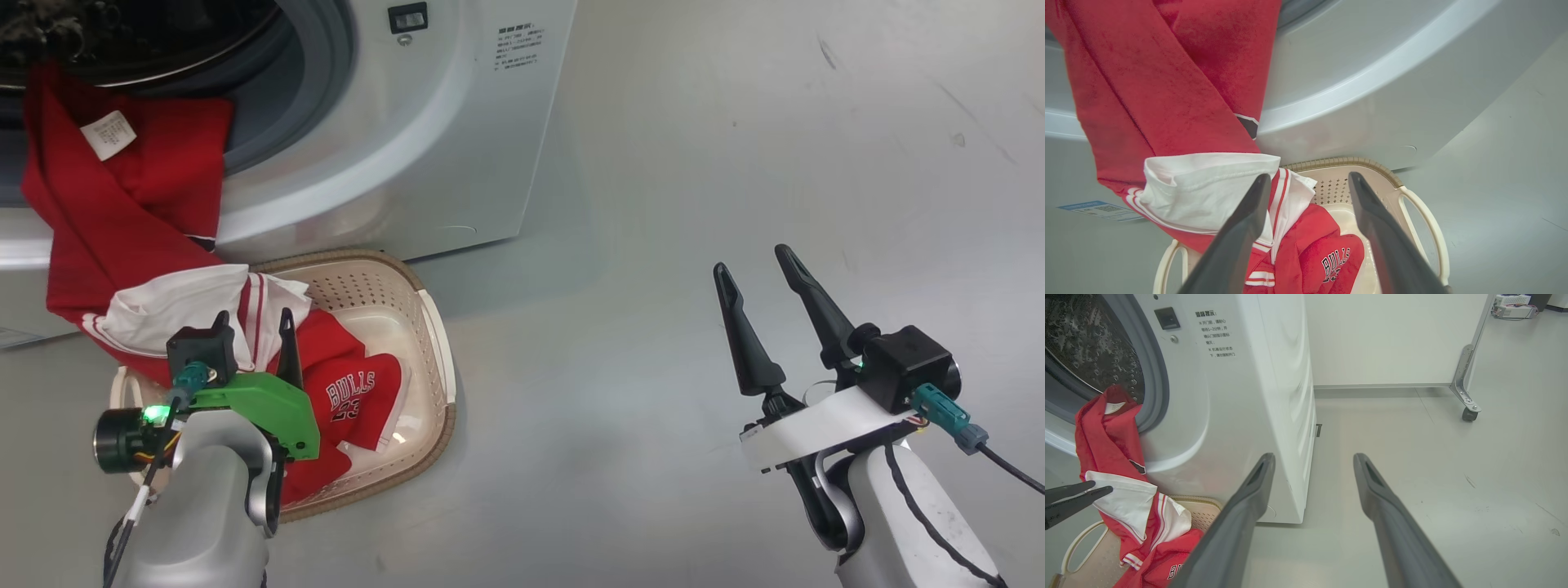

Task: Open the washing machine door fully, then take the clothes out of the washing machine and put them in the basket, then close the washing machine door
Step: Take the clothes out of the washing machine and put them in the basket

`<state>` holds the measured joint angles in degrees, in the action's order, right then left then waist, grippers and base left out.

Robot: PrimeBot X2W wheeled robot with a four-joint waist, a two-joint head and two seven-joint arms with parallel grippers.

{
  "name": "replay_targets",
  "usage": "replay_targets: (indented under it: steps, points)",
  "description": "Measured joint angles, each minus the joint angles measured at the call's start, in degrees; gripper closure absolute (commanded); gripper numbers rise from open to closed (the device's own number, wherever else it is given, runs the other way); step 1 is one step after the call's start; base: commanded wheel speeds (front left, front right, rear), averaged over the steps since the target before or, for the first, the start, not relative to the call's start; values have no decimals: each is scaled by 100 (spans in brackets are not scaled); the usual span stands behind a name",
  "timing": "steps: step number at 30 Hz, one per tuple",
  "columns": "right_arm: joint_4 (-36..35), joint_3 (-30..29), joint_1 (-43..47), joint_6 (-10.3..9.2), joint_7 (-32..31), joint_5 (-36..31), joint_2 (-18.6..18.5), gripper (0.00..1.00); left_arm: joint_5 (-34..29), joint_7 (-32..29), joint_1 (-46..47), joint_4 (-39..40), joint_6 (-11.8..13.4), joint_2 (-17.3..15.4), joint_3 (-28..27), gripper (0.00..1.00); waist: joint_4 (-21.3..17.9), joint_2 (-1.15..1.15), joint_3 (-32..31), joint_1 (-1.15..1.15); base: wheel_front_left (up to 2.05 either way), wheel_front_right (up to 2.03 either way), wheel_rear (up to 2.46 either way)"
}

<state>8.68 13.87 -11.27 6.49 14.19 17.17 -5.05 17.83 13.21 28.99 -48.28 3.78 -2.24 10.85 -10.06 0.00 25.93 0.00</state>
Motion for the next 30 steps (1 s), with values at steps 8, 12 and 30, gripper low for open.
replay_targets:
  steps: [8,12,30]
  points:
    - [100,-65,164,-9,0,-18,-54,0,25,105,-162,464,51,19,-43,0,228,0,-365,0,0,0,0]
    - [131,-66,265,-13,0,-62,-62,0,25,120,-347,772,69,25,-77,0,327,0,-571,0,0,0,0]
    - [130,-112,701,-167,0,-63,-56,0,-142,123,-1376,2292,199,31,-180,0,663,0,-1324,0,0,0,0]
